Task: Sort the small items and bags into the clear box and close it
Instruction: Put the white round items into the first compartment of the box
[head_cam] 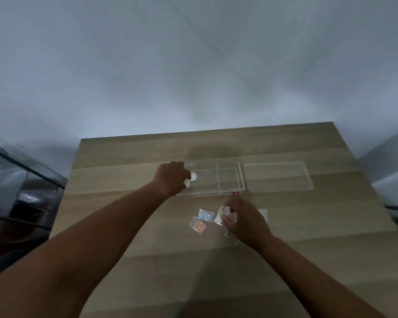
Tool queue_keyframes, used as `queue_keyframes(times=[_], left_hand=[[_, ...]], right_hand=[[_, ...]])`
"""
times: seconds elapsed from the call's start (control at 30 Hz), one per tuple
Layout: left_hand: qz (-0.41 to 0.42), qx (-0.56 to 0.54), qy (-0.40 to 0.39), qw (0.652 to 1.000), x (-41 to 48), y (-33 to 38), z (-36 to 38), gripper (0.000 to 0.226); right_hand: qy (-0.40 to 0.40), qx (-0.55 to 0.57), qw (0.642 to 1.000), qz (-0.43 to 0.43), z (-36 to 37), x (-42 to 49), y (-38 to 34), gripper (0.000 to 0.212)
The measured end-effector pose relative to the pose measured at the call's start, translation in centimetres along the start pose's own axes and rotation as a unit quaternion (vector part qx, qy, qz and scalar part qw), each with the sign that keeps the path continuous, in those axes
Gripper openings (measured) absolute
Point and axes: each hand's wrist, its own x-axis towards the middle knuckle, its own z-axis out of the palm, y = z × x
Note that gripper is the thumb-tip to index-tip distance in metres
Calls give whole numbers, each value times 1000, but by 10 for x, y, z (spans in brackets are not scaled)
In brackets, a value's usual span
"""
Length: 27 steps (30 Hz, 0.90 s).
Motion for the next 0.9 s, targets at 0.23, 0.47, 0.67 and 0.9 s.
queue_keyframes(times=[0.23,0.47,0.67,0.9], left_hand=[[81,104,-40,991,12,6,8,32],[-101,-174,78,976,2,-12,4,24],[-286,-444,55,847,-24,-11,29,34],[-327,-547,72,767,-29,-6,46,28]], right_hand=[[59,-1,998,19,-21,-2,20,34],[61,-14,997,-44,-29,48,-10,31],[-41,-165,973,-157,-18,113,-63,34],[-156,-354,897,-213,5,149,-89,33]])
